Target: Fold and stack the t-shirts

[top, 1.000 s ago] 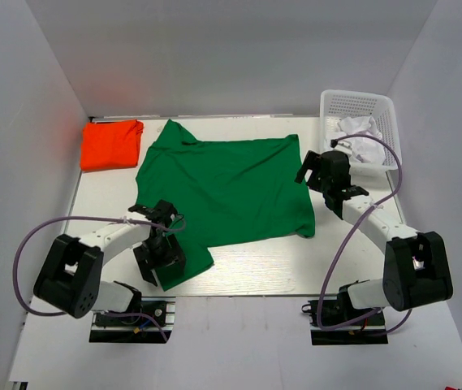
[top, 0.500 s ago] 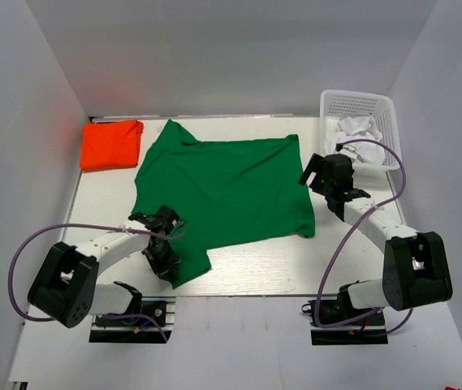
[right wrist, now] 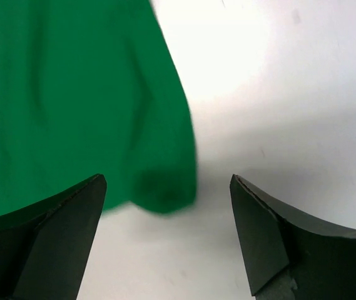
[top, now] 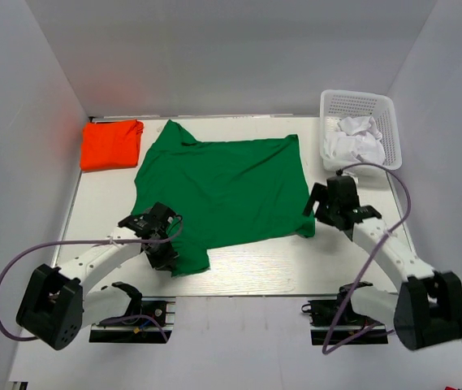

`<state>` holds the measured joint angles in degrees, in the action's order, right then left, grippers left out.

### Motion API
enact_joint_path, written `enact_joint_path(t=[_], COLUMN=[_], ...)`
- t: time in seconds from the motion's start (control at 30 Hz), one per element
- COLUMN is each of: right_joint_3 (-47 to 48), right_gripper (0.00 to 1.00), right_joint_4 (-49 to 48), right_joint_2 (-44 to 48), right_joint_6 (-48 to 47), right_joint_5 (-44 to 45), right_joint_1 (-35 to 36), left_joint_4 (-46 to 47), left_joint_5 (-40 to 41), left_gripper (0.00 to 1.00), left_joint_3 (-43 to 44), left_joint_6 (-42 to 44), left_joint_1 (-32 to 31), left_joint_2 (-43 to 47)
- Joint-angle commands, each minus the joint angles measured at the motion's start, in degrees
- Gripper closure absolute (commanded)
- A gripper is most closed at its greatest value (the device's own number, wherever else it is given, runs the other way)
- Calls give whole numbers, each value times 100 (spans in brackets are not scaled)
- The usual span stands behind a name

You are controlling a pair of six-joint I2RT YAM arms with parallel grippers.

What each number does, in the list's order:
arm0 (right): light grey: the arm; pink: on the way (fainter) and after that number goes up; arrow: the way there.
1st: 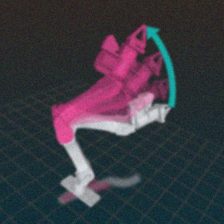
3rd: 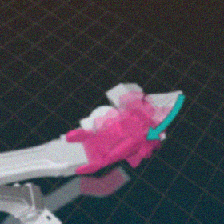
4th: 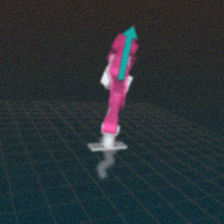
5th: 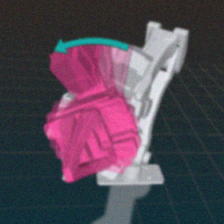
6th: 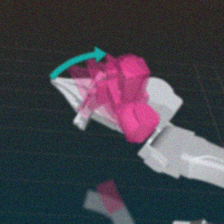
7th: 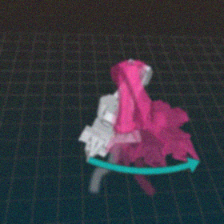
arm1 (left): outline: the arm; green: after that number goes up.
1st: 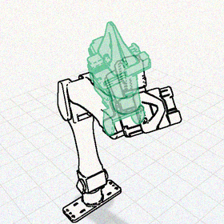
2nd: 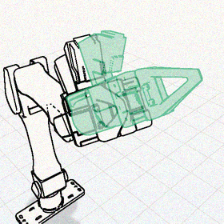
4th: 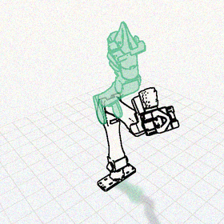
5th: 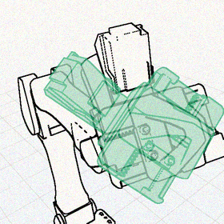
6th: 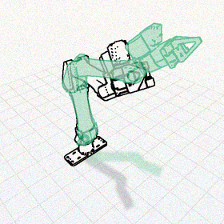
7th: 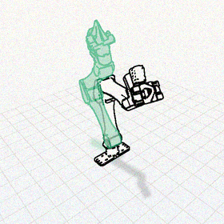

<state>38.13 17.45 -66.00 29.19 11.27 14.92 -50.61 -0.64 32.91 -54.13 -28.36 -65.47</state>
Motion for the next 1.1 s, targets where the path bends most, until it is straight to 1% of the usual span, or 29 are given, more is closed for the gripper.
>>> enact_joint_path(t=[0.0,0.03,0.1,0.13,0.2,0.23,0.3,0.5,0.6,0.67,0.77,0.8,0.83,0.87,0.9,1.0,1.07], right_joint_3=[-288,-349,-403,-498,-604,-614,-692,-772,-781,-781,-763,-772,-755,-746,-606,-316,-236], right_gripper=[16,16,16,19,19,23,26,28,34,42,76,100,100,100,100,100,100], right_joint_4=[1031,1180,1348,1296,1235,1008,822,110,-224,-356,-409,-383,-305,-208,228,626,996], right_joint_2=[710,868,904,878,756,555,361,-211,-369,-458,-502,-484,-362,-326,-204,138,455], right_joint_6=[25,8,16,-18,-80,-71,-54,-36,-45,-19,-62,-45,-54,16,60,43,17], right_joint_5=[-55,-63,50,42,-63,-159,-169,-388,-520,-547,-555,-529,-512,-268,-161,445,621], right_joint_1=[37,11,29,29,29,37,73,117,134,152,152,143,152,143,126,134,134], left_joint_4=[60,-1,68,164,236,236,166,51,-45,-220,-300,-370,-458,-519,-694,-950,-1064], left_joint_5=[214,214,301,302,363,459,582,776,776,899,960,961,961,1039,1092,1277,1338], left_gripper=[100,100,100,100,100,100,100,100,100,100,100,100,100,100,100,100,100], left_joint_3=[295,348,401,453,506,506,577,569,568,568,568,568,646,647,786,945,1095], left_joint_6=[289,289,359,359,412,412,360,140,78,-53,-106,-107,-107,-107,-107,-238,-238], left_joint_1=[-21,-21,-21,-21,-21,-21,-21,-21,-21,-21,-21,40,41,41,41,41,41], left_joint_2=[281,342,342,342,394,395,543,939,1080,1150,1308,1309,1361,1362,1362,1362,1362])
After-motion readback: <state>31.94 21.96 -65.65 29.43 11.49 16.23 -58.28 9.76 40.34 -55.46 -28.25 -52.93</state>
